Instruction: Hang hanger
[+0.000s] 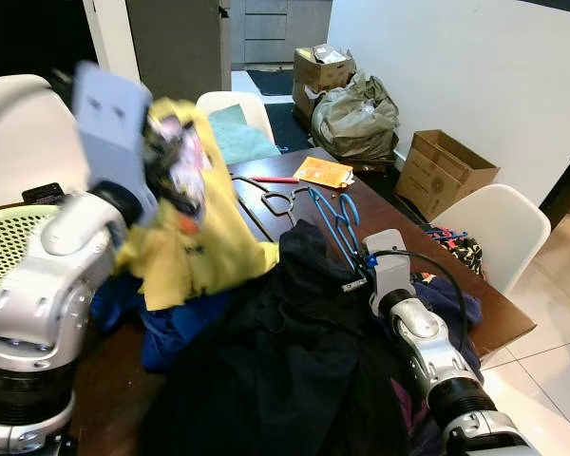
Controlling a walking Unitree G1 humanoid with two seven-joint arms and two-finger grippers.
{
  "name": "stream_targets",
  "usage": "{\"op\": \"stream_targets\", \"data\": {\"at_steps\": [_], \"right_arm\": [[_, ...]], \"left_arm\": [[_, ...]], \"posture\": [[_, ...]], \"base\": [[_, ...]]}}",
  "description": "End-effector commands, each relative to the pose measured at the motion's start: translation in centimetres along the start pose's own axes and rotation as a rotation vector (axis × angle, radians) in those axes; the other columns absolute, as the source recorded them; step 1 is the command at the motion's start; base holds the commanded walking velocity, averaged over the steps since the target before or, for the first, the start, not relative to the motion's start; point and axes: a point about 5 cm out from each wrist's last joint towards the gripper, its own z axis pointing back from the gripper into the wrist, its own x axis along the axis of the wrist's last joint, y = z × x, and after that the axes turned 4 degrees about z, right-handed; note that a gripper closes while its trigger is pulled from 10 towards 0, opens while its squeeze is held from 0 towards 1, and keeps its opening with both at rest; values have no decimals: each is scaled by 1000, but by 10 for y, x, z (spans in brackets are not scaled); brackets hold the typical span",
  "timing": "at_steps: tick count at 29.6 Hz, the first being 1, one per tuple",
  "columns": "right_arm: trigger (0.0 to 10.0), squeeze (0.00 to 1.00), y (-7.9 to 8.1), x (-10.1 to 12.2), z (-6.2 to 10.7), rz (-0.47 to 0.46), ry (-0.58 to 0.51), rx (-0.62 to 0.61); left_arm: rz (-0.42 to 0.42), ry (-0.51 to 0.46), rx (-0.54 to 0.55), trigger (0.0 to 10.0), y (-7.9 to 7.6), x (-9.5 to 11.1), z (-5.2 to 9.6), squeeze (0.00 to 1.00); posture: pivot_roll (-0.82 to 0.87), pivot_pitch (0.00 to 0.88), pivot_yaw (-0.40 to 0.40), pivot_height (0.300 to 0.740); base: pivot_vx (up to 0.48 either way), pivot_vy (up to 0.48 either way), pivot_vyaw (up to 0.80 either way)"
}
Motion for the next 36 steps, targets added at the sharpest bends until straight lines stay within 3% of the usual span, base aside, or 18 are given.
{"op": "stream_targets", "data": {"at_steps": [1,4,6,7,9,10,12,13,14,15,16,18,22,24,27,28,30,36], "right_arm": [[10000,0,5,-13,3,-40,53,7],[10000,0,6,-12,2,-45,54,9],[10000,0,6,-12,2,-45,54,9],[10000,0,6,-12,1,-47,54,11],[10000,0,6,-12,1,-47,54,11],[10000,0,7,-11,0,-49,55,11],[10000,0,7,-11,0,-49,55,11],[10000,0,7,-11,-1,-52,56,10],[10000,0,7,-11,-1,-52,56,10],[10000,0,8,-11,-2,-54,56,8],[10000,0,8,-11,-2,-54,56,8],[10000,0,7,-11,-2,-56,57,3],[10000,0,6,-11,-2,-60,57,1],[10000,0,6,-11,-3,-62,58,6],[10000,0,6,-12,-3,-63,58,9],[10000,0,6,-12,-2,-65,58,12],[10000,0,6,-12,-2,-65,58,12],[10000,0,6,-13,-1,-65,58,12]], "left_arm": [[28,-11,-35,0,-6,-1,1,0],[120,-78,-61,0,-4,13,-3,0],[120,-78,-61,0,-4,13,-3,0],[159,-132,-98,0,-3,27,-7,0],[159,-132,-98,0,-3,27,-7,0],[227,-223,-175,0,-6,50,-12,0],[227,-223,-175,0,-6,50,-12,0],[320,-327,-273,0,-10,75,-14,0],[320,-327,-273,0,-10,75,-14,0],[412,-413,-353,0,-12,93,-13,0],[412,-413,-353,0,-12,93,-13,0],[549,-467,-444,0,-13,103,-12,0],[557,-367,-448,0,-20,81,-15,0],[601,-247,-467,0,-32,49,-17,0],[626,-223,-474,0,-33,41,-15,0],[666,-174,-394,0,-20,22,-11,0],[666,-174,-394,0,-20,22,-11,0],[654,-100,-246,0,5,-1,-3,0]], "posture": [[106,0,-26,740],[107,0,-26,740],[107,0,-26,740],[104,0,-23,740],[104,0,-23,740],[99,0,-17,740],[99,0,-17,740],[92,0,-7,740],[92,0,-7,740],[91,0,-5,740],[91,0,-5,740],[87,0,-3,740],[92,0,-6,740],[95,0,-8,740],[92,0,-5,740],[91,0,-6,740],[91,0,-6,740],[90,0,-6,740]], "base": [[0,0,0],[0,0,0],[0,0,0],[0,0,0],[0,0,0],[0,0,0],[0,0,0],[0,0,0],[0,0,0],[0,0,0],[0,0,0],[0,0,0],[0,0,0],[0,0,0],[0,0,0],[0,0,0],[0,0,0],[0,0,0]]}}
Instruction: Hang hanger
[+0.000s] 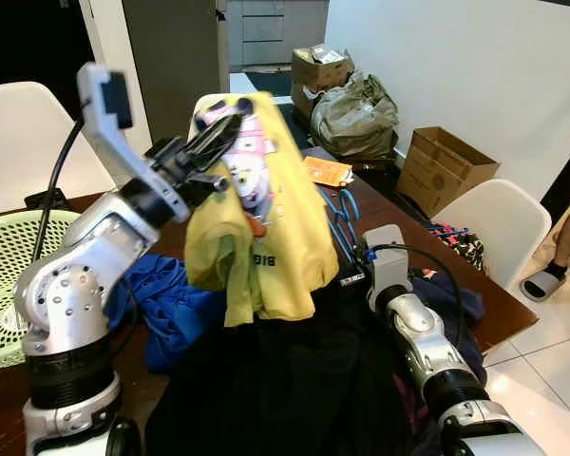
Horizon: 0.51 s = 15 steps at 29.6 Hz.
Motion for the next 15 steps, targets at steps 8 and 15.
{"op": "stream_targets", "data": {"at_steps": [8,15], "right_arm": [[10000,0,3,-17,7,-29,68,22],[10000,0,1,-18,7,-19,72,28]], "left_arm": [[-428,409,551,8431,85,-46,81,957],[-575,446,657,10000,92,-53,93,1000]], "posture": [[94,0,-23,740],[93,0,-36,740]], "base": [[0,0,0],[0,0,0]]}}
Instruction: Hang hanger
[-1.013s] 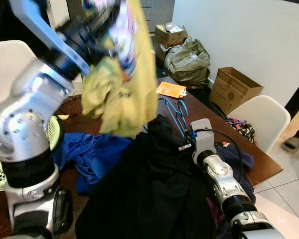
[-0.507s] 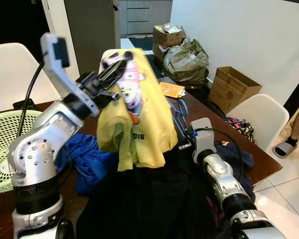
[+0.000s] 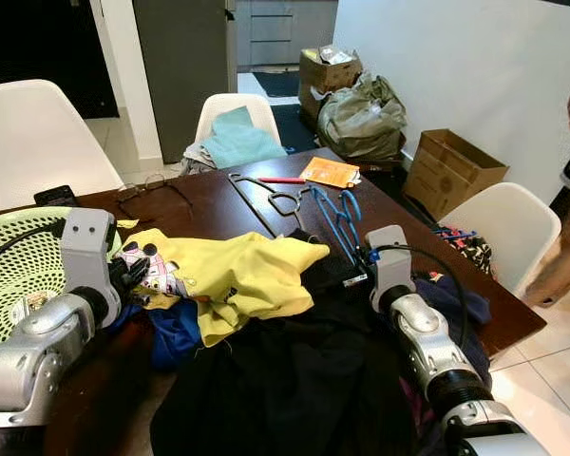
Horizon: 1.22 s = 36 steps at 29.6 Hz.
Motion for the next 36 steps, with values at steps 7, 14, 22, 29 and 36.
{"op": "stream_targets", "data": {"at_steps": [7,14,22,29,36], "right_arm": [[10000,0,3,-18,7,-19,71,21],[10000,0,2,-18,7,-16,74,24],[10000,0,0,-18,8,-8,79,32],[10000,0,-1,-18,8,3,82,36],[10000,0,-3,-18,8,8,81,31]], "left_arm": [[-23,-221,-112,10000,-20,39,16,1000],[-40,-306,-443,10000,-46,62,47,1000],[-447,-220,-567,10000,-59,43,48,0],[-961,-267,-519,10000,-68,12,17,0],[-1031,-420,-520,10000,-80,27,4,0]], "posture": [[91,0,-42,740],[86,0,-47,740],[82,0,-59,740],[68,0,-60,740],[54,0,-56,740]], "base": [[0,0,0],[0,0,0],[0,0,0],[0,0,0],[0,0,0]]}}
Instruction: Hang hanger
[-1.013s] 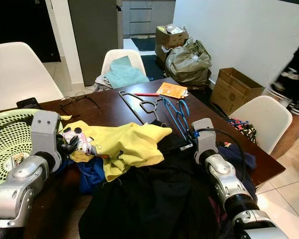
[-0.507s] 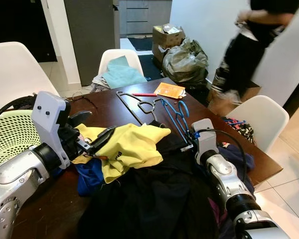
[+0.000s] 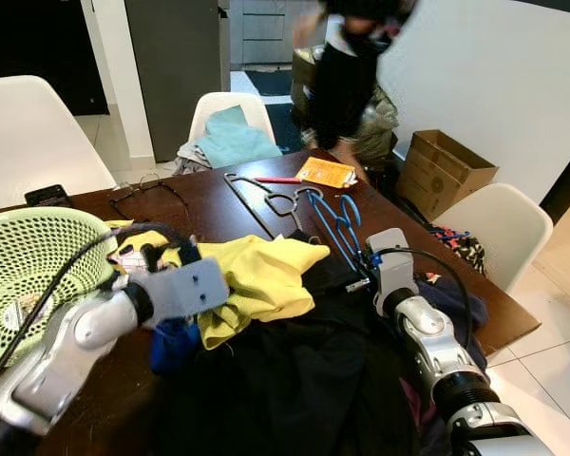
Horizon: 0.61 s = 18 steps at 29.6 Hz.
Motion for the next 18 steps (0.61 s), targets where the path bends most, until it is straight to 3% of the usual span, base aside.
{"op": "stream_targets", "data": {"at_steps": [1,5,8,9,11,12,18], "right_arm": [[10000,0,2,-15,6,-14,67,5],[10000,0,2,-15,6,-13,66,5],[10000,0,2,-15,6,-13,66,4],[10000,0,2,-15,6,-13,65,4],[10000,0,3,-15,6,-14,65,3],[10000,0,3,-15,6,-14,64,3],[10000,0,3,-15,6,-16,64,1]], "left_arm": [[-17,-66,-15,10000,-8,6,-14,0],[-15,-95,-18,10000,-12,7,-22,0],[-2,-89,-60,10000,-23,2,-27,0],[10,-80,-91,8863,-30,0,-27,0],[16,-77,-111,8863,-34,-2,-28,0],[34,-73,-123,0,-38,-4,-29,0],[53,-63,-112,0,-39,-8,-31,0]], "posture": [[45,0,-54,740],[44,0,-52,740],[41,0,-49,740],[38,0,-47,740],[38,0,-47,740],[37,0,-45,740],[36,0,-44,740]], "base": [[0,0,0],[0,0,0],[0,0,0],[0,0,0],[0,0,0],[0,0,0],[0,0,0]]}}
